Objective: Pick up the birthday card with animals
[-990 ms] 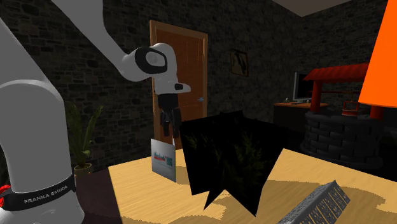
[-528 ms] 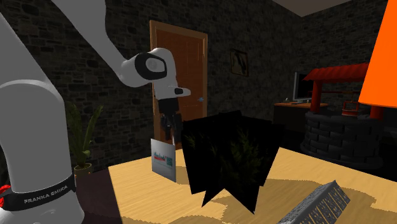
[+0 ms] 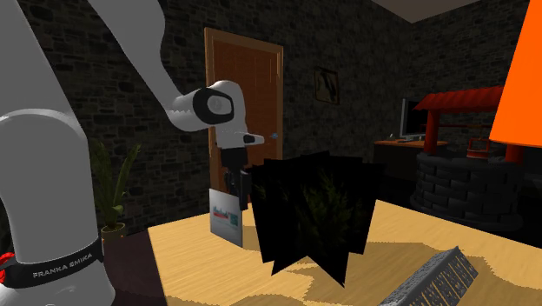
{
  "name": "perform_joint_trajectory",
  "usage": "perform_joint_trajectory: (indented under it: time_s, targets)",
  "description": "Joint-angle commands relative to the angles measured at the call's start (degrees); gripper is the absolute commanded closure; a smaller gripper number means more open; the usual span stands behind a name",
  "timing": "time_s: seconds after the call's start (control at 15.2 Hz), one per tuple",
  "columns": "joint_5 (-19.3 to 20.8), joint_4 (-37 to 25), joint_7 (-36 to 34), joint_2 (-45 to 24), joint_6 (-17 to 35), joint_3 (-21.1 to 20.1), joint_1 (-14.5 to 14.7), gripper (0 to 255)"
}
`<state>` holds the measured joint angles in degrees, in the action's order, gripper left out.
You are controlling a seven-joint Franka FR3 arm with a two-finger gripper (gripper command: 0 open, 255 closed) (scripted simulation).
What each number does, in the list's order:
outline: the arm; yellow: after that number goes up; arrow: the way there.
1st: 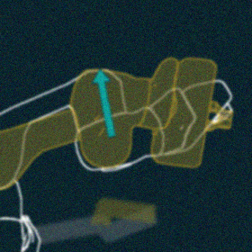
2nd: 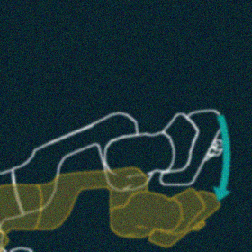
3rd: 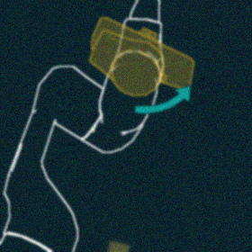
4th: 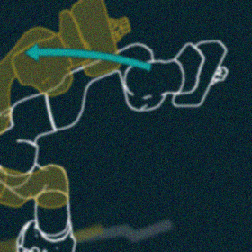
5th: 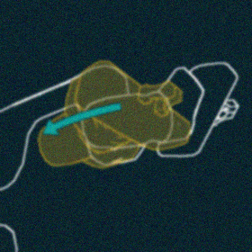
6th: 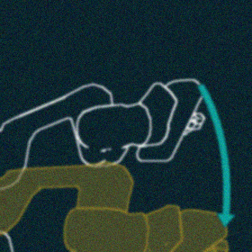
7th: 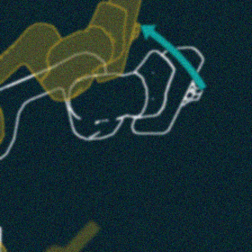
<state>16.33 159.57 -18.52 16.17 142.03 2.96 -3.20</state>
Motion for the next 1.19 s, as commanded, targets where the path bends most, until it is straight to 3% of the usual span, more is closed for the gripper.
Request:
perform_joint_trajectory:
  time_s: [0.0,1.12]
  targets:
    - [-0.07,0.29,0.01,-1.01,0.26,0.37,-0.26,255]
    - [-3.11,-3.17,3.42,10.57,-14.56,0.42,0.96,255]
